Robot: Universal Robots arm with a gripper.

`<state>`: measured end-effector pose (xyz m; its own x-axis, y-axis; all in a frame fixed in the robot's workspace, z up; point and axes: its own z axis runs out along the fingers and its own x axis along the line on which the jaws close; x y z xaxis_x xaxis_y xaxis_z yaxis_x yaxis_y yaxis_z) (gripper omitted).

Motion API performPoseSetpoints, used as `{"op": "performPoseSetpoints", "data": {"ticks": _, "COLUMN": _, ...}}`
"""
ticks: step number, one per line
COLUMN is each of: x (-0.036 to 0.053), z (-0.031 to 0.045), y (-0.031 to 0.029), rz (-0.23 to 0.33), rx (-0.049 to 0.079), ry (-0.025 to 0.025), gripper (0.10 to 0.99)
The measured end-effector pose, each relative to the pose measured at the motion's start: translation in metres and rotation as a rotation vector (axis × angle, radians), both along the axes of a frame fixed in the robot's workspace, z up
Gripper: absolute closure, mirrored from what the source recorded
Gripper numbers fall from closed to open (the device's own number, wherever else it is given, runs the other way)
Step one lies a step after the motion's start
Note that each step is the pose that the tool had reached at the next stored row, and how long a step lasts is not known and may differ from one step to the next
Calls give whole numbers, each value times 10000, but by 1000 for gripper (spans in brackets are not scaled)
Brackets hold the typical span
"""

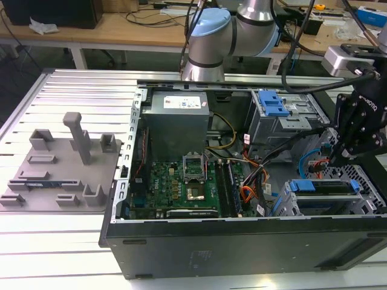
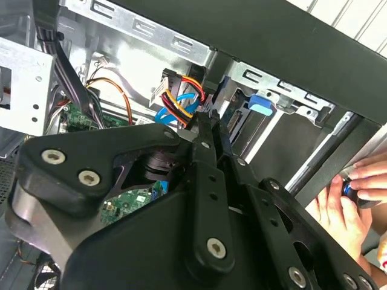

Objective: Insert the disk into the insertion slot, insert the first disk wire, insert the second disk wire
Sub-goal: 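Insert the first disk wire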

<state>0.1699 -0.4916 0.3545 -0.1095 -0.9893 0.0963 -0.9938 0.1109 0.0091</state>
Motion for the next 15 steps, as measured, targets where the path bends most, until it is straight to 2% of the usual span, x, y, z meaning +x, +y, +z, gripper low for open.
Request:
{"op": "performPoseSetpoints", "data": {"ticks": 1, "x": -8, "z": -1, "y": 1, "rz": 1, "rx": 0, "ry": -100, "gripper": 922}}
{"op": "performPoseSetpoints", "data": {"ticks": 2, "x": -34, "z": -3, "y": 0, "rz": 2, "rx": 4, "ry": -228, "gripper": 922}}
{"op": "performPoseSetpoints", "data": {"ticks": 5, "x": -46, "z": -3, "y": -9, "rz": 2, "rx": 127, "ry": -231, "gripper": 922}}
{"op": "performPoseSetpoints", "data": {"ticks": 8, "x": -46, "z": -4, "y": -37, "rz": 6, "rx": 139, "ry": -237, "gripper": 922}}
{"op": "performPoseSetpoints", "data": {"ticks": 13, "x": -58, "z": -6, "y": -39, "rz": 34, "rx": 136, "ry": -348, "gripper": 922}}
{"op": "performPoseSetpoints", "data": {"ticks": 15, "x": -60, "z": -6, "y": -37, "rz": 83, "rx": 107, "ry": -348, "gripper": 922}}
